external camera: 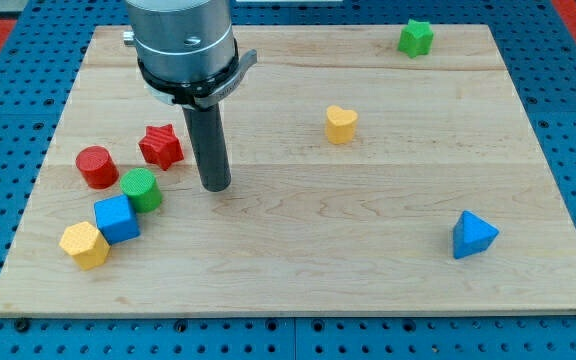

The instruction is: Move the red star a bit up

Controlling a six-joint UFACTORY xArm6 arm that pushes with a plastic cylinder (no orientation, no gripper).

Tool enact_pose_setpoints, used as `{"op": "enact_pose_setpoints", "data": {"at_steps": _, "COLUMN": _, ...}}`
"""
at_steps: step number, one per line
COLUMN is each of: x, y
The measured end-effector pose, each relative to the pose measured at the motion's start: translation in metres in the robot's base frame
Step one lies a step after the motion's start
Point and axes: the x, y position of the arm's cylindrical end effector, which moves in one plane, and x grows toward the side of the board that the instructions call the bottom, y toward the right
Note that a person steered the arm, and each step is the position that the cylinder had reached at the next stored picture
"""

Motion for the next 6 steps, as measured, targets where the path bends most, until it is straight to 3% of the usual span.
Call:
{"op": "enact_pose_setpoints", "data": {"at_steps": 4, "x": 0.006, "y": -0.006}}
{"op": "enact_pose_setpoints", "data": {"at_steps": 6, "x": -0.034, "y": -0.079}}
